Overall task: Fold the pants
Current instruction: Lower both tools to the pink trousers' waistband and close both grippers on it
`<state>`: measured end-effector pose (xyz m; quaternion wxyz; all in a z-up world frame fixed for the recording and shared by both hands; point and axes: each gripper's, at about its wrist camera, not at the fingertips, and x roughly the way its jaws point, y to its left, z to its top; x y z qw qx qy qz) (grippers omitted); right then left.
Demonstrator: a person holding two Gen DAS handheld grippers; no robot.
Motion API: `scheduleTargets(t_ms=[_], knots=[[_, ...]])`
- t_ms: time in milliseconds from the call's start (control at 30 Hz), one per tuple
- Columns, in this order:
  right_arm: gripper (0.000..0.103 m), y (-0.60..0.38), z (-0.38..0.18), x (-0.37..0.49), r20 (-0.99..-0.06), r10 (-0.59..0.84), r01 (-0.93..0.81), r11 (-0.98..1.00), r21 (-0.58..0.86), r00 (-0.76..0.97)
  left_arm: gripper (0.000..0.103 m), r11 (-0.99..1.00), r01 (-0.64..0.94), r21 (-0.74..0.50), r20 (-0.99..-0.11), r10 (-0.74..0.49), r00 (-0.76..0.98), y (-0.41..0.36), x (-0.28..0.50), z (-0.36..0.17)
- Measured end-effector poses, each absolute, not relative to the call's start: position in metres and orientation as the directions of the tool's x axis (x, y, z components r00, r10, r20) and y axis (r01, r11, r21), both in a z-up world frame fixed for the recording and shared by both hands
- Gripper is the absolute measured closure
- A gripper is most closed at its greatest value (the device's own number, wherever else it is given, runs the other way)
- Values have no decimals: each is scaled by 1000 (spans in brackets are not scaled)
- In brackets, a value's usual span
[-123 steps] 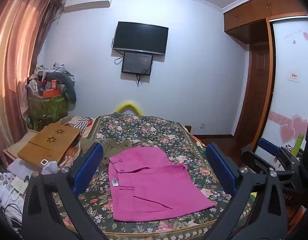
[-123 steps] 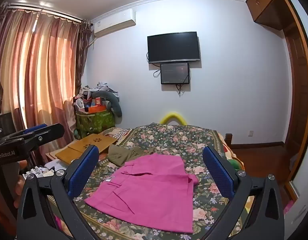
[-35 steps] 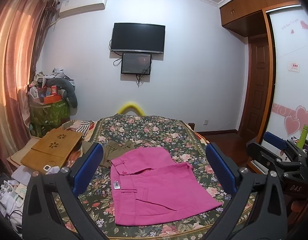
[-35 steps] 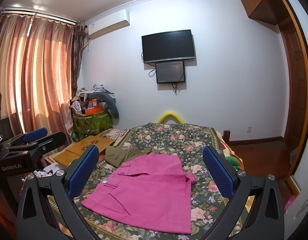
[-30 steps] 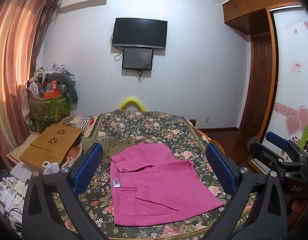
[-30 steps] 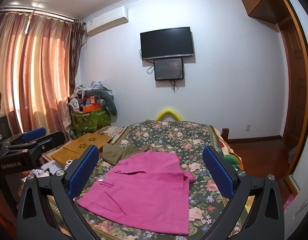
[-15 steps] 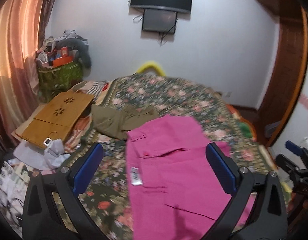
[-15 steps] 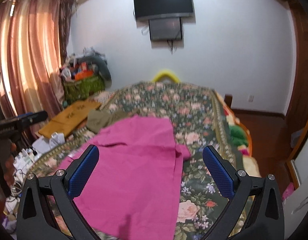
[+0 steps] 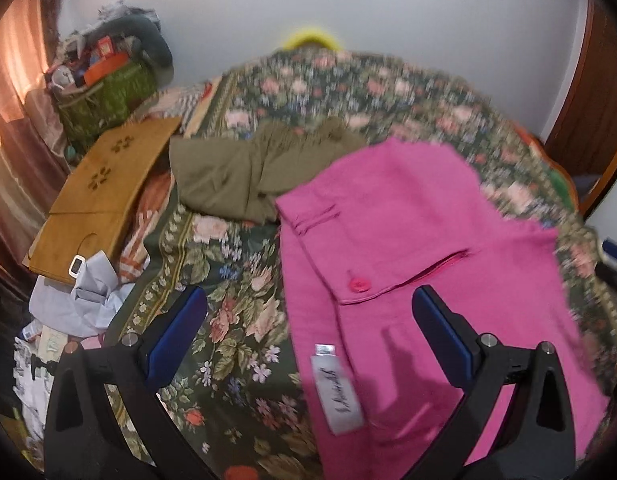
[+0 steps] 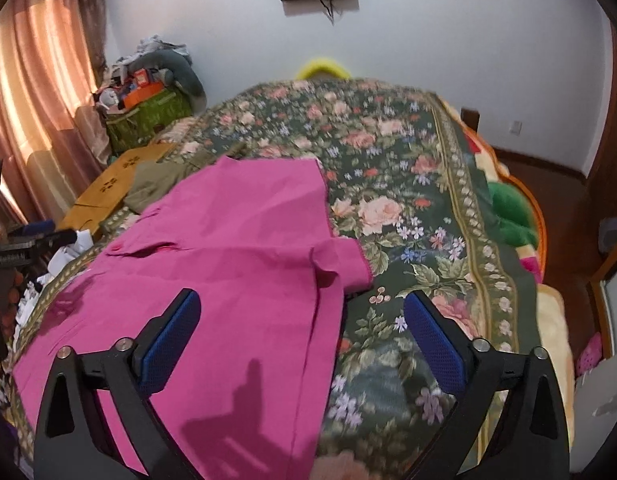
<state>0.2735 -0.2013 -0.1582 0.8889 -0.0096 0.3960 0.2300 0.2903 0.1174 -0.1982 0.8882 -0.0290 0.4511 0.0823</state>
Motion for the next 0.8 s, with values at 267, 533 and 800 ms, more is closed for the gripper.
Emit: scheduleTargets(t_ms=[267,533,800], knots=[[34,-191,-175,315,-746,434,-444,872,207,505,13,995,-95,-39,-872,13,489,123,314,-227],[81,-172,-199,337,-787,472,-491,834,252,398,39,993,-42,-106,-906,-80,415,124,322,-252],[94,-168,-206,331,-801,450,-513,831,214,395,56,994,-13,-105,-904,-90,418,118,318,-243]])
